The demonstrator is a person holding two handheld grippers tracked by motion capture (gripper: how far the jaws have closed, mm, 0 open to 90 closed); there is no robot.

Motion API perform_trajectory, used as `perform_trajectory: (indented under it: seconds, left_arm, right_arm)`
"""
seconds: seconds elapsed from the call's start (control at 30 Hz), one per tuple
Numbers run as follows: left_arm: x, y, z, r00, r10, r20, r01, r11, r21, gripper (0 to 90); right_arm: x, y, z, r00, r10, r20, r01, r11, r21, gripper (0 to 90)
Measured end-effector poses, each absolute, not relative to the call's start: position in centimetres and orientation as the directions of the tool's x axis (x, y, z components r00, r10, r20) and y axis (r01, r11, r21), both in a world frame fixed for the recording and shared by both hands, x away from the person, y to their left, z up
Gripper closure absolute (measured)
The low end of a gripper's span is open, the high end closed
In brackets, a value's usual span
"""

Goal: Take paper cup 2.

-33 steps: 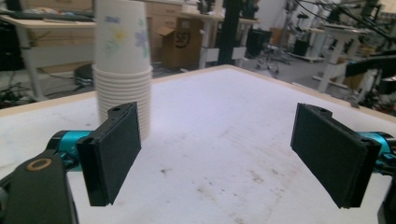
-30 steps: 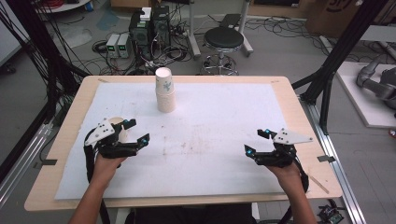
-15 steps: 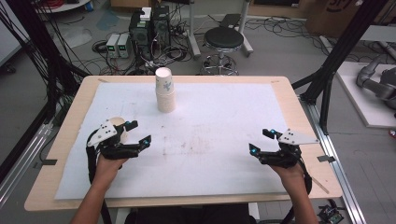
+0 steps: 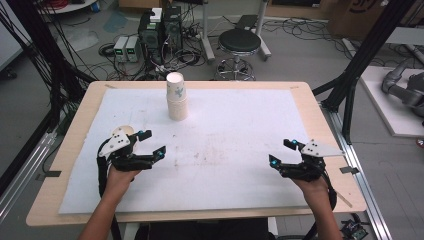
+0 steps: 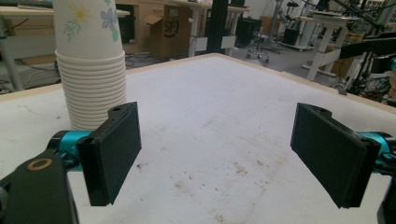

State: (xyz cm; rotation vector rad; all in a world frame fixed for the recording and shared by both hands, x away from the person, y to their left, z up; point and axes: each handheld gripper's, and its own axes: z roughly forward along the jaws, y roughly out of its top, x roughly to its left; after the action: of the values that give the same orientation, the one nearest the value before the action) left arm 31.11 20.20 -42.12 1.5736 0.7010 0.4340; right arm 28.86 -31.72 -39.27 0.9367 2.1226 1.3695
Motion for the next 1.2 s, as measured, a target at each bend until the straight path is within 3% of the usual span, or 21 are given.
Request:
perform_trajectory:
  seconds: [0.63, 1.2]
  left_arm:
    - [31.5, 19.2, -41.1, 0.746, 0.655, -0.116, 0.185, -0.037, 0.982, 16.3]
    - [34.5, 18.5, -37.8, 0.745, 0.659, -0.098, 0.181, -0.058, 0.982, 17.2]
  right_arm:
    - [28.7, -32.0, -39.2, -0.675, 0.738, -0.006, 0.301, 0.283, 0.911, 19.9]
    - [28.8, -31.9, -39.2, -0.684, 0.730, 0.002, 0.309, 0.287, 0.907, 19.9]
